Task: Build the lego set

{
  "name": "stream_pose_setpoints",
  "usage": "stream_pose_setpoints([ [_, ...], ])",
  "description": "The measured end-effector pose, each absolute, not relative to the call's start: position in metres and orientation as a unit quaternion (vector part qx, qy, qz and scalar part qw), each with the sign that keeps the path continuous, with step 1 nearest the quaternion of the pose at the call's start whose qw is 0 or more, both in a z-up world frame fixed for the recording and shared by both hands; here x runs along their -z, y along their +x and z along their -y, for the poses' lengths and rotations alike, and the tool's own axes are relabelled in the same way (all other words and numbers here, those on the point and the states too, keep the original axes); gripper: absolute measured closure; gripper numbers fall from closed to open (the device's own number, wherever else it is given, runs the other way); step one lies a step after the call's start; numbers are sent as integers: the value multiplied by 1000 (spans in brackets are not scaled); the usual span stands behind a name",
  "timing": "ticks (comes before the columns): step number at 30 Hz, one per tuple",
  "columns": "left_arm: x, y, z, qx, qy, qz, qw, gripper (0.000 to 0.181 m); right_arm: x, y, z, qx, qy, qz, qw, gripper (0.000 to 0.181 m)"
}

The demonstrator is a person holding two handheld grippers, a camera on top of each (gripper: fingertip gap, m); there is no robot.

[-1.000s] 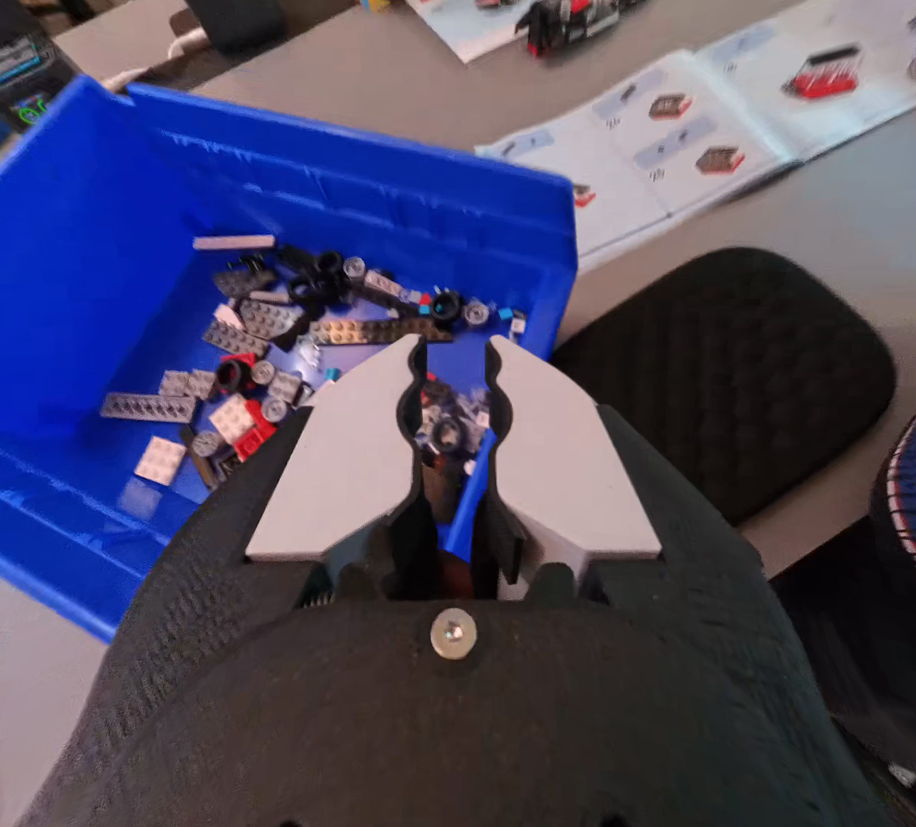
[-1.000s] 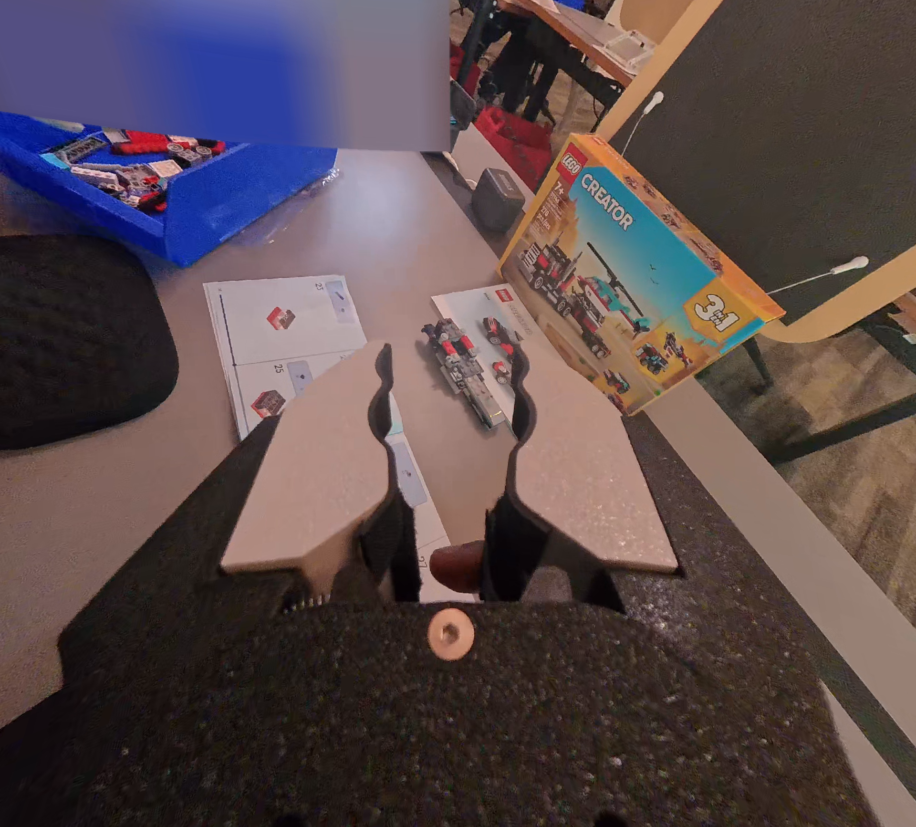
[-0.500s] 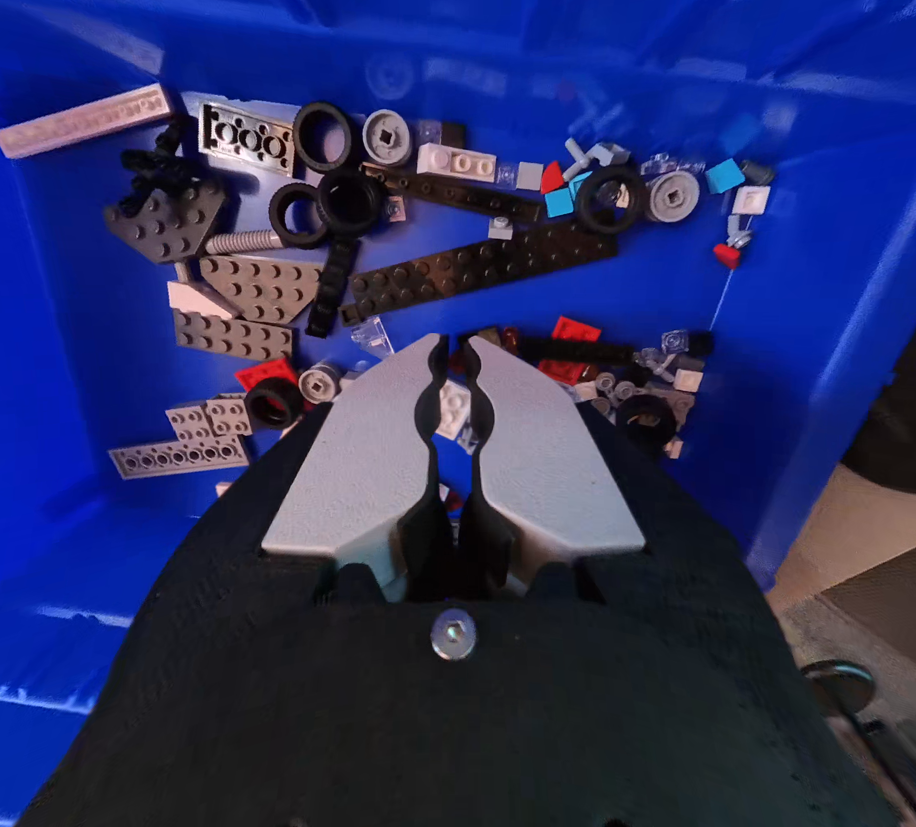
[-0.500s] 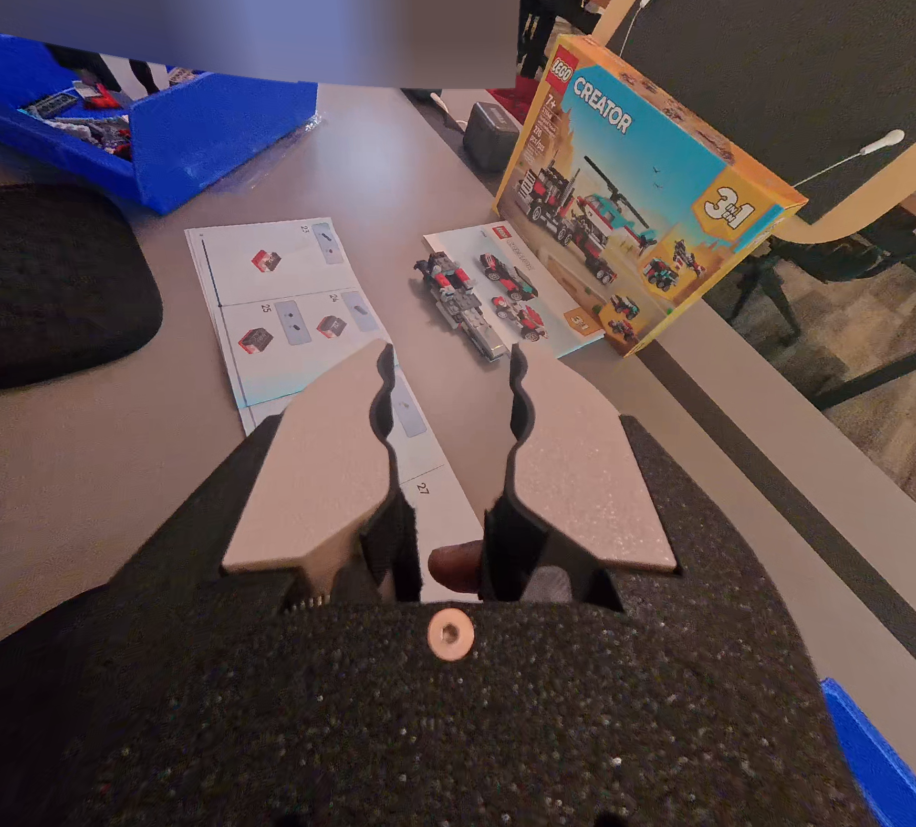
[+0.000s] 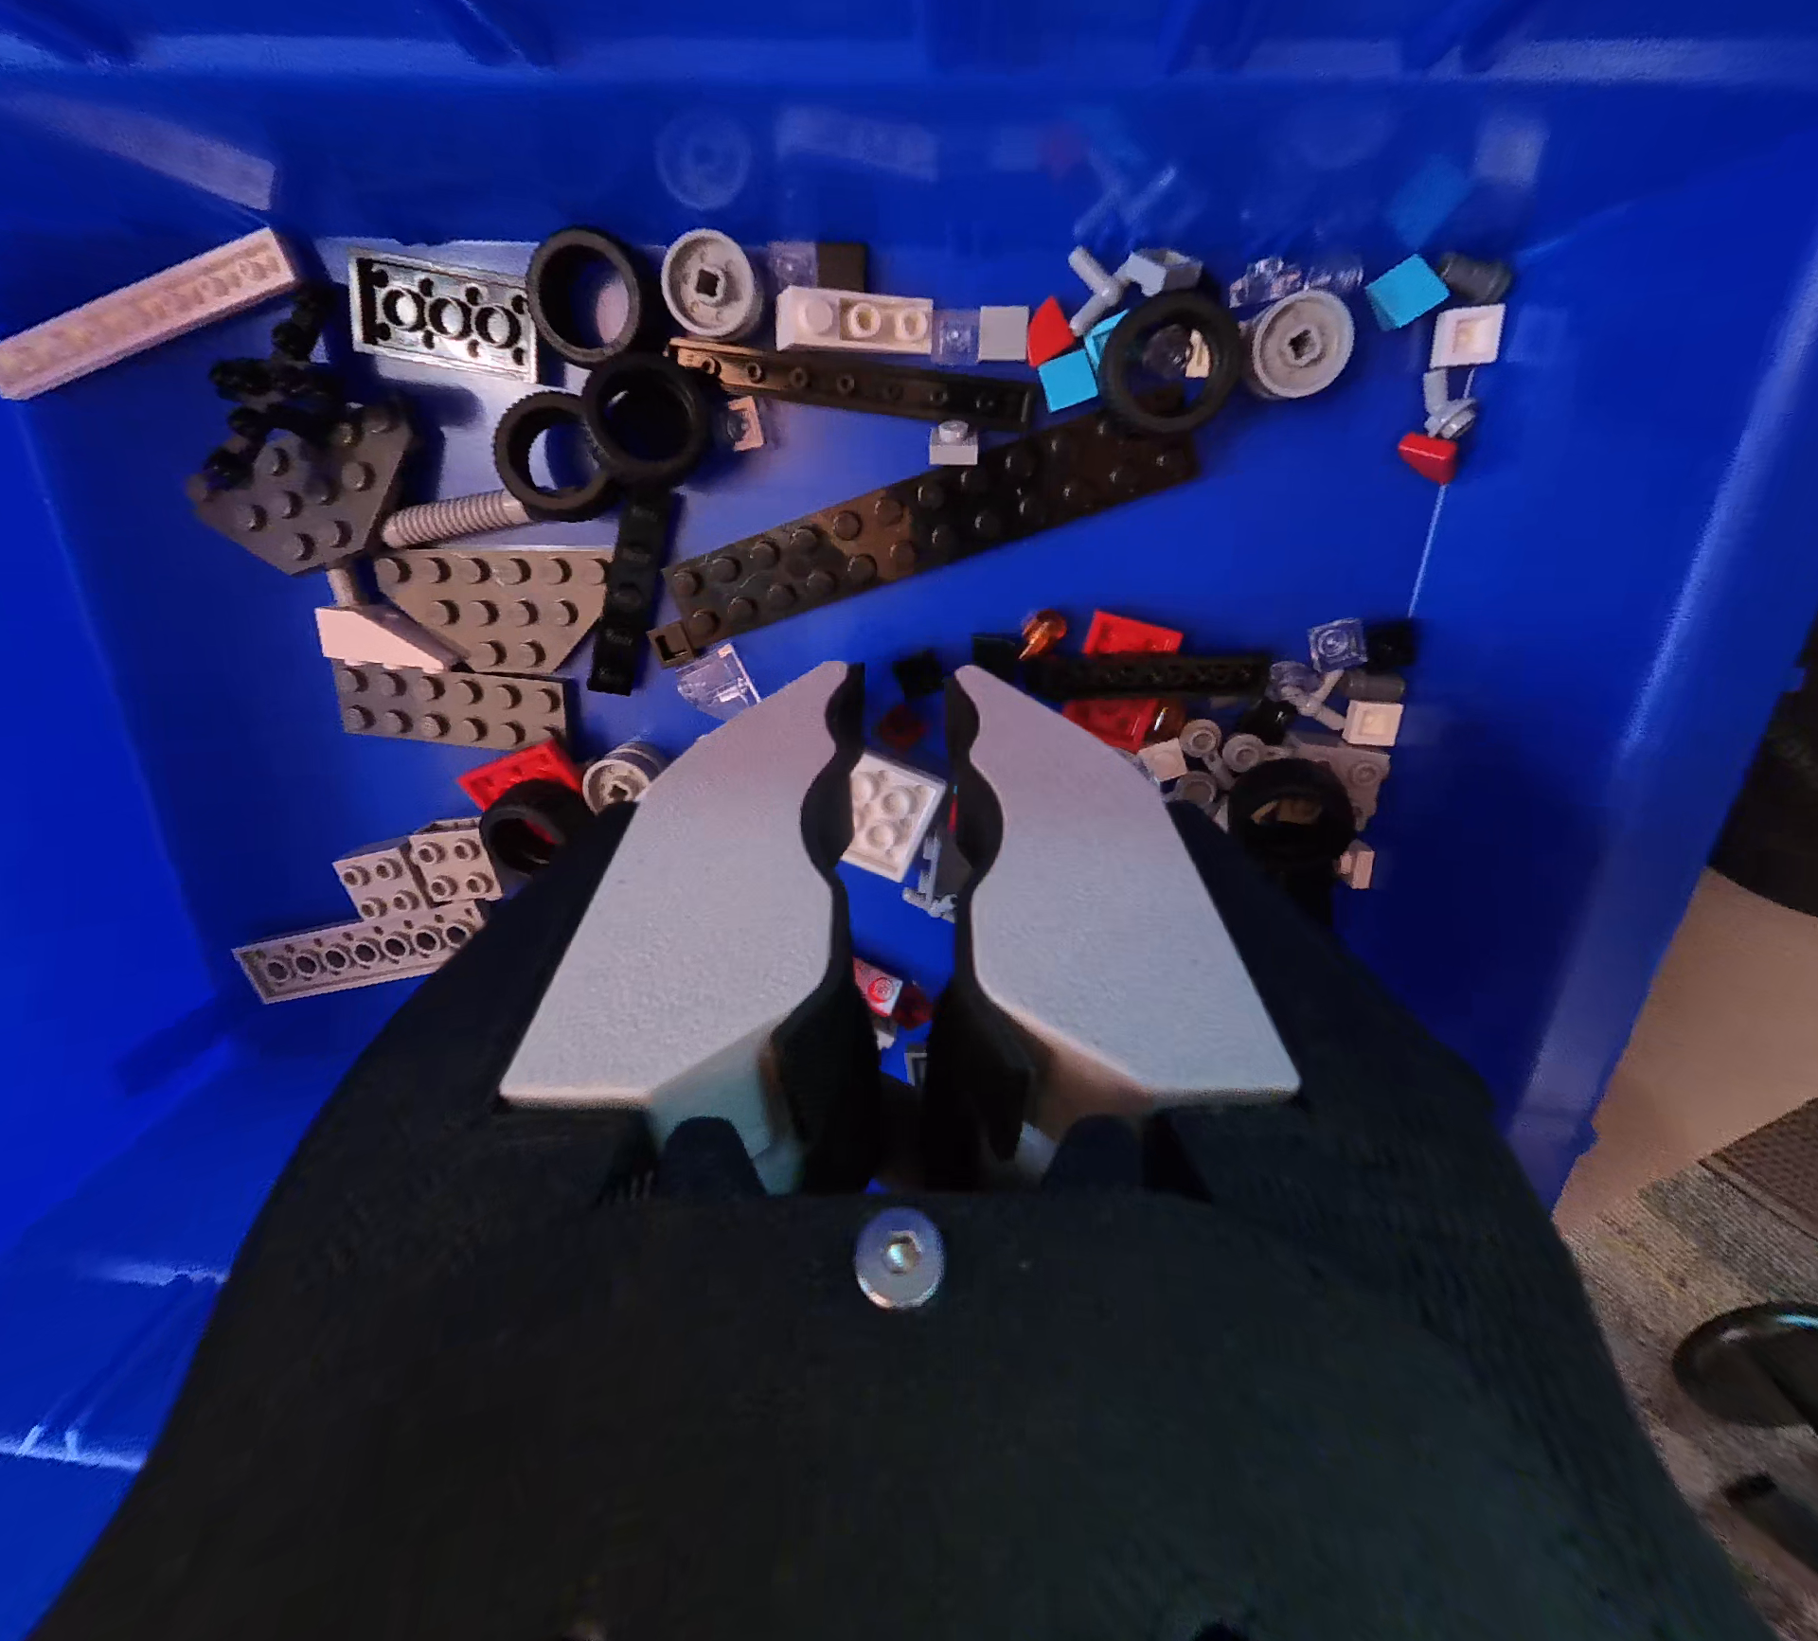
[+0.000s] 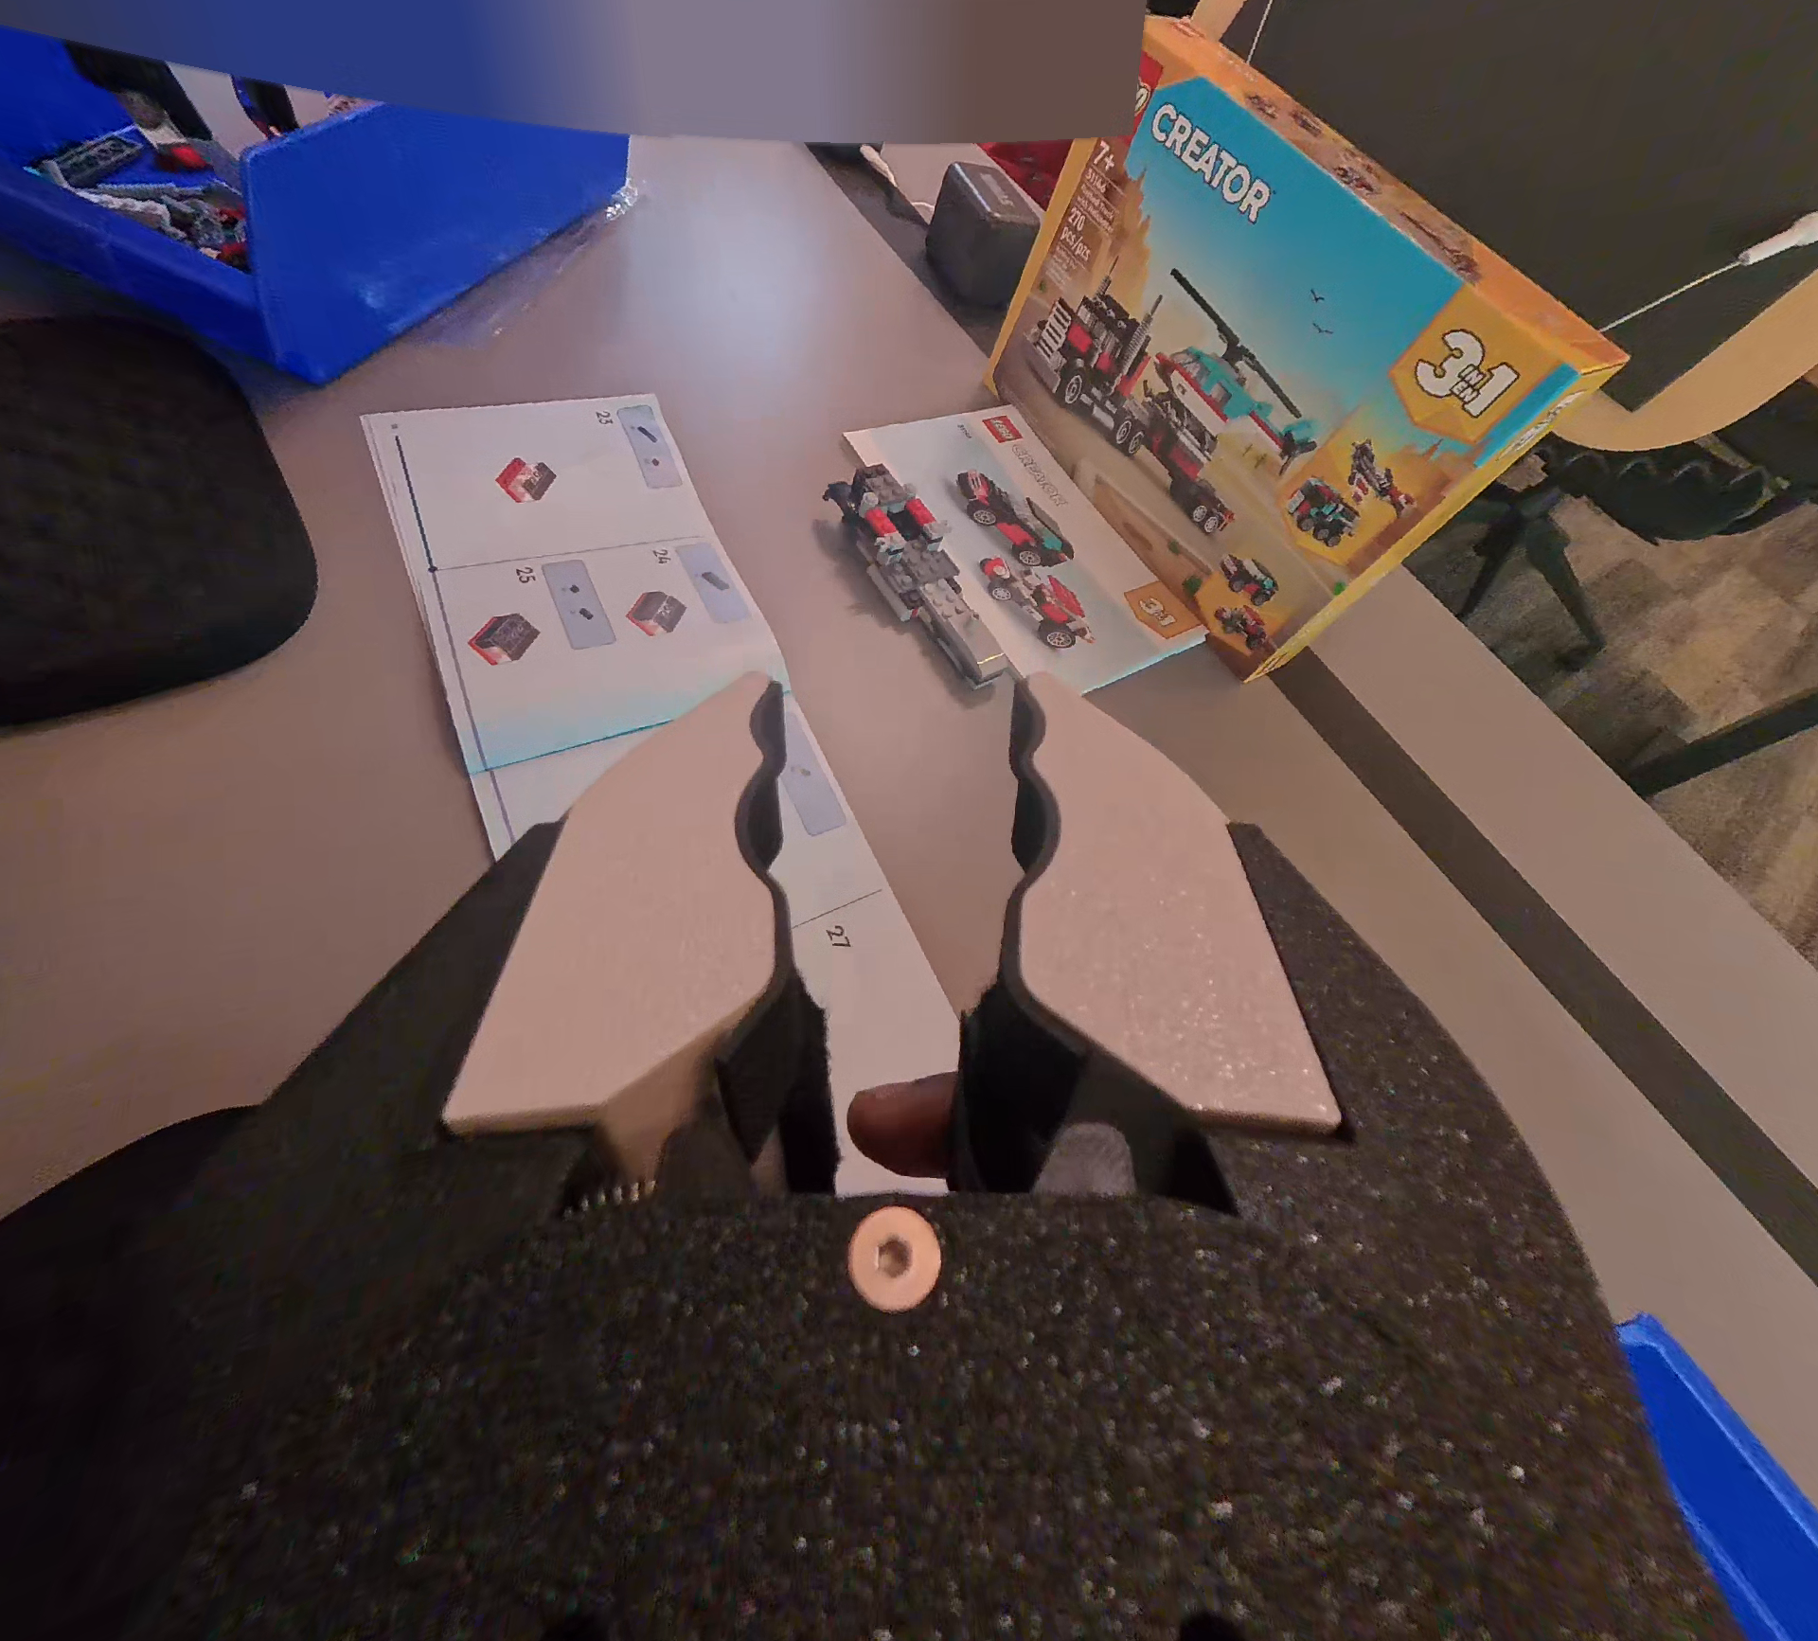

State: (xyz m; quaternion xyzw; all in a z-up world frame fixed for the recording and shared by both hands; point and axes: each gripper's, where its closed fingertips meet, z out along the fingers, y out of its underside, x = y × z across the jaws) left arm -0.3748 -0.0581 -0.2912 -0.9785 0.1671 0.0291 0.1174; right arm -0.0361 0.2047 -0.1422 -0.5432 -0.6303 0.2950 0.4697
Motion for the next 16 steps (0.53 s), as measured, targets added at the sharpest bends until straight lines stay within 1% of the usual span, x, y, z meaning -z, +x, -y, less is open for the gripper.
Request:
stream_pose_setpoints([
  [7, 295, -372, 59, -7, -983, -137, 123, 172, 141, -35, -201, -294, -542, 631, 471, 137],
  [9, 287, -376, 54, -21, -982, -107, 153, 172, 139, -38, -197, -308, -537, 628, 471, 137],
  [10, 275, -378, 48, -32, -977, -85, 192, 173, 137, -42, -193, -326, -530, 625, 472, 138],
  [11, 257, -377, 39, -35, -966, -56, 250, 173, 133, -48, -184, -354, -515, 622, 472, 141],
  [12, 232, -371, 28, -21, -945, -24, 326, 173, 130, -55, -171, -389, -491, 623, 469, 148],
  [14, 171, -339, 8, 78, -862, 35, 499, 173, 123, -70, -140, -462, -421, 630, 461, 162],
  [16, 113, -295, -1, 233, -738, 75, 629, 173, 120, -85, -110, -504, -354, 643, 455, 164],
])
